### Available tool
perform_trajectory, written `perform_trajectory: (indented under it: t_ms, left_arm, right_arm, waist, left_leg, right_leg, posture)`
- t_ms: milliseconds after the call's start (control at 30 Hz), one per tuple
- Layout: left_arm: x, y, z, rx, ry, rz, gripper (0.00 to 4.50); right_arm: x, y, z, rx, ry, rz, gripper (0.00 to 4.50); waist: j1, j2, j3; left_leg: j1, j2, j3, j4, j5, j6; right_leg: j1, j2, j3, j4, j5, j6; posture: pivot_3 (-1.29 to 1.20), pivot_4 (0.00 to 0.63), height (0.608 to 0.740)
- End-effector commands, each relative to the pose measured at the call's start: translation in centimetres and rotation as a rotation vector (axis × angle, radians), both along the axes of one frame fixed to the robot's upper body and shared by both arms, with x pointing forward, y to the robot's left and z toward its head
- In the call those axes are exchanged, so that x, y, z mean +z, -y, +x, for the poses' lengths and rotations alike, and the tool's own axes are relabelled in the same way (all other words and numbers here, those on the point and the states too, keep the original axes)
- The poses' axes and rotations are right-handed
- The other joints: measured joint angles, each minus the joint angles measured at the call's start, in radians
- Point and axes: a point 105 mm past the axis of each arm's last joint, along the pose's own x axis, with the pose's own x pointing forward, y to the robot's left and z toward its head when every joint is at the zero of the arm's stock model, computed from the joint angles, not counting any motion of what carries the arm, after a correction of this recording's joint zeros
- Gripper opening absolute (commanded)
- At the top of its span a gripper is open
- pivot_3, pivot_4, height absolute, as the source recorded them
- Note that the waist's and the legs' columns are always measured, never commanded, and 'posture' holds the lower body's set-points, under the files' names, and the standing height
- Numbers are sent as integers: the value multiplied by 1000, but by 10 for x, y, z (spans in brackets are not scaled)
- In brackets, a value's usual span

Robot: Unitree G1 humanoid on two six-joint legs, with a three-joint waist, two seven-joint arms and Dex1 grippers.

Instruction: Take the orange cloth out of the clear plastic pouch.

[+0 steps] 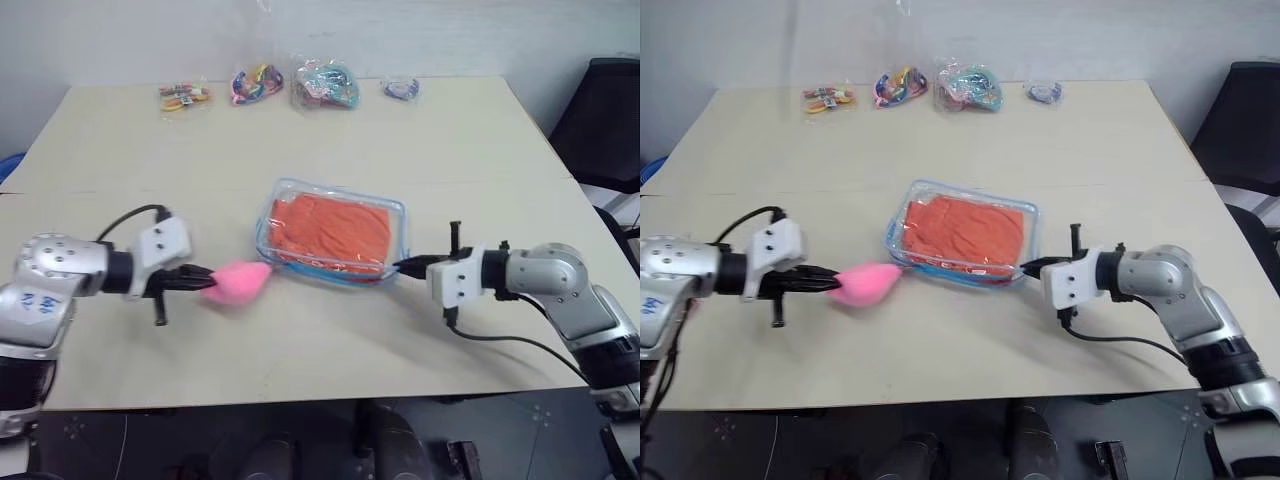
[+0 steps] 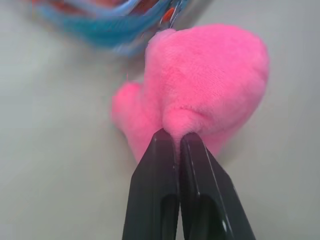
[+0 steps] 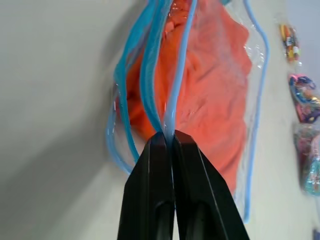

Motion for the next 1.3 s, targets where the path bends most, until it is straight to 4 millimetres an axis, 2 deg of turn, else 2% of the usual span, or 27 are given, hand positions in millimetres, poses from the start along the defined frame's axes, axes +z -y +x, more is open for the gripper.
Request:
perform_trajectory:
  t_ms: [33,100,133,367,400,533,700,767,833,867,900,1000,1100,1167,1233,1300]
  left_arm:
    - [20,-35,1,104,47,16,0]
    - [22,-45,1,133,40,13,0]
    - [21,-44,1,133,43,-8,0]
    - [3,-7,-9,30,-19,-94,0]
    - [-1,-6,-9,33,-22,-93,0]
    - [-8,-5,-6,66,-32,-108,1033]
    - [-12,-12,-5,87,-4,-46,2752]
    - [-9,-17,-4,87,17,-27,3374]
    - [5,-20,-6,49,33,-25,4032]
    - [10,-20,-8,30,37,-27,4327]
    - [25,-16,-7,0,60,-61,4440]
    - [65,0,-5,-88,117,-132,4440]
    - [86,22,3,-191,211,-74,4440]
    - [88,38,8,-248,245,-40,4440]
    - [79,58,10,-348,272,43,4440]
    - [63,69,15,-421,315,154,4440]
  right_arm:
    - [21,6,-8,21,65,18,39]
    - [21,8,-10,23,60,23,39]
    - [22,6,-10,22,58,38,39]
    - [24,-12,-14,31,-15,137,39]
    - [23,-14,-16,33,-37,149,239]
    - [26,-19,-20,11,-108,207,1298]
    - [31,-20,-27,-20,-161,261,3198]
    - [31,-18,-30,-36,-177,277,3887]
    - [32,-18,-36,-53,-208,301,4500]
    - [33,-18,-39,-55,-221,311,4500]
    - [38,-19,-42,-64,-237,357,4500]
    - [52,-24,-48,-88,-303,498,4500]
    - [60,-32,-58,-86,-383,585,4500]
    - [62,-36,-64,-82,-427,612,4500]
    - [62,-43,-70,-70,-460,625,4500]
    - [63,-46,-73,-70,-469,631,4500]
  waist:
    - [1,0,0]
    - [-2,0,0]
    - [-2,0,0]
    - [-1,0,0]
    - [0,0,0]
    - [1,0,0]
    - [2,0,0]
    - [3,0,0]
    - [3,0,0]
    - [3,0,0]
    - [3,0,0]
    - [14,0,0]
    - [18,0,0]
    - [21,0,0]
    - [24,0,0]
    - [24,0,0]
  left_leg:
    - [0,0,0,0,0,0]
    - [0,1,0,0,0,0]
    - [0,1,1,0,0,-1]
    - [1,4,2,0,-1,-1]
    - [1,5,2,0,-1,-2]
    - [1,6,3,0,-2,-3]
    - [1,6,4,0,-2,-3]
    - [1,6,3,0,-2,-3]
    - [1,6,3,0,-2,-3]
    - [1,6,4,0,-2,-3]
    - [1,6,3,0,-2,-3]
    - [0,6,3,1,-2,-3]
    - [0,5,4,1,-2,-3]
    - [1,2,5,1,-2,-3]
    - [0,1,7,-1,-2,-3]
    - [0,1,8,-1,-2,-3]
  right_leg:
    - [0,0,0,0,0,0]
    - [0,1,0,0,0,0]
    - [0,2,0,0,0,0]
    - [0,4,1,0,0,0]
    - [0,5,1,0,0,-1]
    - [0,7,1,0,0,-3]
    - [0,7,2,0,0,-3]
    - [0,7,1,0,0,-3]
    - [0,7,1,0,0,-3]
    - [0,7,1,0,0,-3]
    - [-1,7,1,0,0,-3]
    - [-1,7,0,0,1,-4]
    - [-1,7,1,0,1,-4]
    - [0,8,1,0,1,-4]
    - [1,8,3,0,1,-4]
    - [1,8,4,0,1,-4]
  posture:
    - [0,150,740]
    - [0,150,740]
    - [0,150,740]
    - [0,150,740]
    - [0,150,740]
    - [0,150,740]
    - [0,150,740]
    - [0,150,740]
    - [0,150,740]
    - [0,150,740]
    - [0,150,740]
    - [0,150,740]
    - [0,150,740]
    - [0,150,740]
    - [0,150,740]
    - [0,150,740]
